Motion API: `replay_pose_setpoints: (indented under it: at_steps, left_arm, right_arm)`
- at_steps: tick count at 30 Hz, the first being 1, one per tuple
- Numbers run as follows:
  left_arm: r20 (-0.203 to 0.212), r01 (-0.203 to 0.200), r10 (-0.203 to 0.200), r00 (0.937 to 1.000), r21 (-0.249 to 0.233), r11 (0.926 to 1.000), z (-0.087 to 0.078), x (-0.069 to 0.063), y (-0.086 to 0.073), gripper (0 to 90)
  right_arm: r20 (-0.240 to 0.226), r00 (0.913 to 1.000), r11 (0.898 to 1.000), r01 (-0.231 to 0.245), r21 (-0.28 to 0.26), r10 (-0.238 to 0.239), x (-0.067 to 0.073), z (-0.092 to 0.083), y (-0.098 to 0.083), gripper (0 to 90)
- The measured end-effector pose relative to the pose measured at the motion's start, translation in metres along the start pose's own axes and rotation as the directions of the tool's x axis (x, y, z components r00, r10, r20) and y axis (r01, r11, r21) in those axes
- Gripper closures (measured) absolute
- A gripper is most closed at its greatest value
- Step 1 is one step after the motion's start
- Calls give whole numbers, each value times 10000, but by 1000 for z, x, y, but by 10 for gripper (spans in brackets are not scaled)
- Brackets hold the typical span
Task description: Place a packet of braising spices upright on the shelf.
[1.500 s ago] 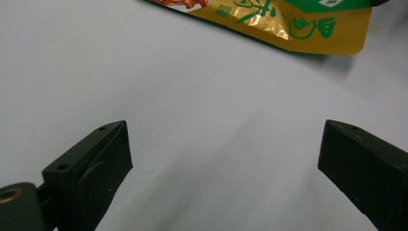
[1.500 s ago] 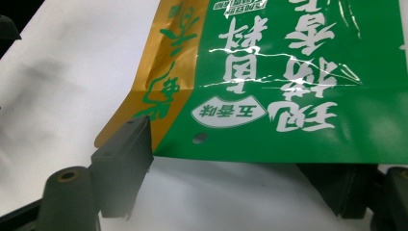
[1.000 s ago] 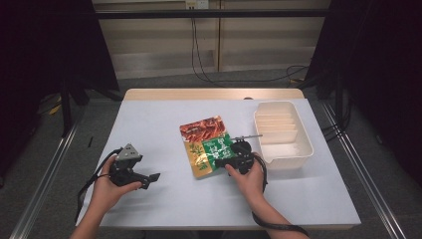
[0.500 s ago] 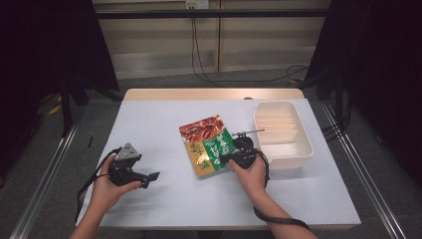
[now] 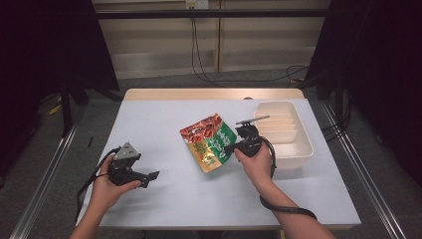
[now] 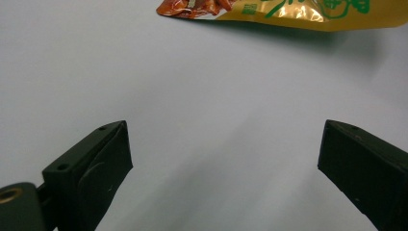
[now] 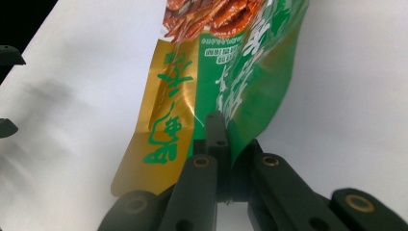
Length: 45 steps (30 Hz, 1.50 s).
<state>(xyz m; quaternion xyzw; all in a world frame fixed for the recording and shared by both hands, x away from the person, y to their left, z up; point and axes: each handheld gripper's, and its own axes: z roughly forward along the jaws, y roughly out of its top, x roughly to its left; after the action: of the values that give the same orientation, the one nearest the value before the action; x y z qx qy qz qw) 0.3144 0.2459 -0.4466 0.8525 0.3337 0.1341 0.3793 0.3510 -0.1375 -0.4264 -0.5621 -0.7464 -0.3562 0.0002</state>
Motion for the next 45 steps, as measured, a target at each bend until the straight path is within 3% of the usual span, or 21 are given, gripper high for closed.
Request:
replay_pose_setpoints:
  at_steps: [6,8,12,14,16,19,33,37,41,45]
  left_arm:
    - [6,9,-9,10000,-9,10000,-1,0,1,43]
    - [-8,-29,29,10000,-117,9999,0,0,1,43]
    - [31,-8,8,10000,-32,10000,-1,0,1,43]
    - [-14,-57,57,10000,3,10000,-2,0,2,43]
    - [-8,38,-38,10000,-43,10000,-2,0,2,43]
    - [5,86,-86,10000,-55,9999,-2,0,2,43]
    - [-35,86,-86,10000,-120,9999,-4,1,3,43]
    - [-100,-30,29,9999,-116,9999,-4,1,3,43]
    - [-74,103,-104,9999,-189,9998,-4,1,3,43]
    - [-70,138,-140,9999,-261,9996,-4,0,3,43]
  right_arm:
    - [-82,9996,9980,274,576,-270,2,-9,12,900]
    - [-27,9998,9971,209,732,-207,3,-10,14,900]
    - [297,9973,9918,634,1106,-670,6,-22,28,900]
    - [302,9973,9915,637,1133,-676,6,-24,31,900]
    - [309,9947,9872,935,1291,-982,7,-31,40,900]
    - [424,9940,9826,933,1608,-1013,11,-36,47,900]
    - [446,9867,9675,1437,2083,-1562,19,-55,84,900]
    - [566,9799,9592,1742,2226,-1911,25,-64,99,900]
    - [571,9756,9543,1942,2270,-2121,29,-70,108,900]
    - [608,9691,9428,2167,2533,-2391,35,-79,120,900]
